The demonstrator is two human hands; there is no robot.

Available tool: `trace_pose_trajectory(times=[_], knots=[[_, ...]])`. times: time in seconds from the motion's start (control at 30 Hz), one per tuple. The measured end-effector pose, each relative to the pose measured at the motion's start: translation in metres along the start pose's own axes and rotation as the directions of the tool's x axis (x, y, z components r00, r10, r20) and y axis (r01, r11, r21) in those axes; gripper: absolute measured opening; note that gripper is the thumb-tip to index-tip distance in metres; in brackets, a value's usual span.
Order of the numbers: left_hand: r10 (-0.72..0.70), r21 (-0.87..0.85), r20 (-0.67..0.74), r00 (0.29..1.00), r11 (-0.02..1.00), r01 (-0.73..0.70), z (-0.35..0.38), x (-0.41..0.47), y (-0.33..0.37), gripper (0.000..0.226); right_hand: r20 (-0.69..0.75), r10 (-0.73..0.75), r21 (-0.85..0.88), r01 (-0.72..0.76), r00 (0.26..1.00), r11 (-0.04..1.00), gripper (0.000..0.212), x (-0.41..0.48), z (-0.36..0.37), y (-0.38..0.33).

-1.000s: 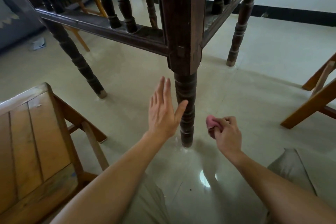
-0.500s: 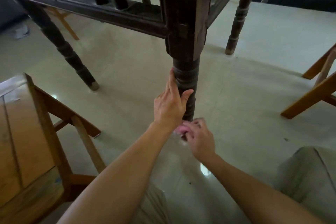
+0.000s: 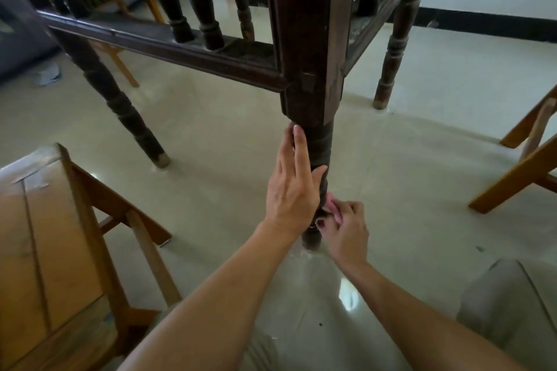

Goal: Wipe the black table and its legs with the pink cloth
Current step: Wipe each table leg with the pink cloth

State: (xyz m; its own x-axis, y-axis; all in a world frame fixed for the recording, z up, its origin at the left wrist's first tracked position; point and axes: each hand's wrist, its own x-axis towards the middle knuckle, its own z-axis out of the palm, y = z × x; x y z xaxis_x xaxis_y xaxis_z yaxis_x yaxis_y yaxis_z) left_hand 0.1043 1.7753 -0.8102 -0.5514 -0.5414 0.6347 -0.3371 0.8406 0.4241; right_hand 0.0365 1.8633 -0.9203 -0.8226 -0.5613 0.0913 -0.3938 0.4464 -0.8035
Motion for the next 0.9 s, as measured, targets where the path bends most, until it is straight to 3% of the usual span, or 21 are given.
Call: trace_pose_trajectory(times=[0.07,0.2,0.33,0.43,0.53,0.67,0.8,0.9], knots=[[0.021,0.017,0.005,1.000,1.000,-0.021,0.004,0.000,-0.003,0.069,0.079,-0.023,-0.001,0.023,0.997,1.000,0.023,-0.020,0.011,-0.001],[0.013,-0.001,0.022,1.000,1.000,-0.013,0.009,-0.002,-0.001,0.069,0.355,-0.224,-0.172,0.299,0.908,0.939,0.027,-0.067,0.025,0.033],[0.021,-0.025,0.012,1.000,0.999,-0.021,0.010,0.000,-0.003,0.069,0.304,-0.317,-0.117,0.366,0.898,0.923,0.026,-0.062,0.036,0.007],[0.005,-0.058,0.027,1.000,0.998,-0.003,0.005,0.001,-0.006,0.071,0.242,-0.239,-0.132,0.276,0.940,0.952,0.015,-0.038,0.034,-0.006],[0.000,-0.086,0.039,0.999,0.996,0.003,-0.003,0.002,-0.007,0.074,0.214,-0.059,-0.217,0.107,0.975,0.970,0.013,-0.014,0.010,0.025],[-0.009,-0.104,0.031,0.999,0.994,0.012,-0.007,0.002,-0.007,0.077,0.018,0.148,-0.255,-0.139,0.989,0.957,0.017,0.011,-0.020,0.065],[-0.017,-0.114,0.035,0.999,0.993,0.021,-0.006,0.002,-0.007,0.077,0.052,0.082,-0.191,-0.071,0.995,0.979,0.016,0.006,0.004,0.039],[-0.012,-0.117,0.034,0.999,0.993,0.016,-0.004,0.002,-0.009,0.077,0.252,-0.058,-0.150,0.098,0.966,0.984,0.013,-0.028,0.035,0.027]])
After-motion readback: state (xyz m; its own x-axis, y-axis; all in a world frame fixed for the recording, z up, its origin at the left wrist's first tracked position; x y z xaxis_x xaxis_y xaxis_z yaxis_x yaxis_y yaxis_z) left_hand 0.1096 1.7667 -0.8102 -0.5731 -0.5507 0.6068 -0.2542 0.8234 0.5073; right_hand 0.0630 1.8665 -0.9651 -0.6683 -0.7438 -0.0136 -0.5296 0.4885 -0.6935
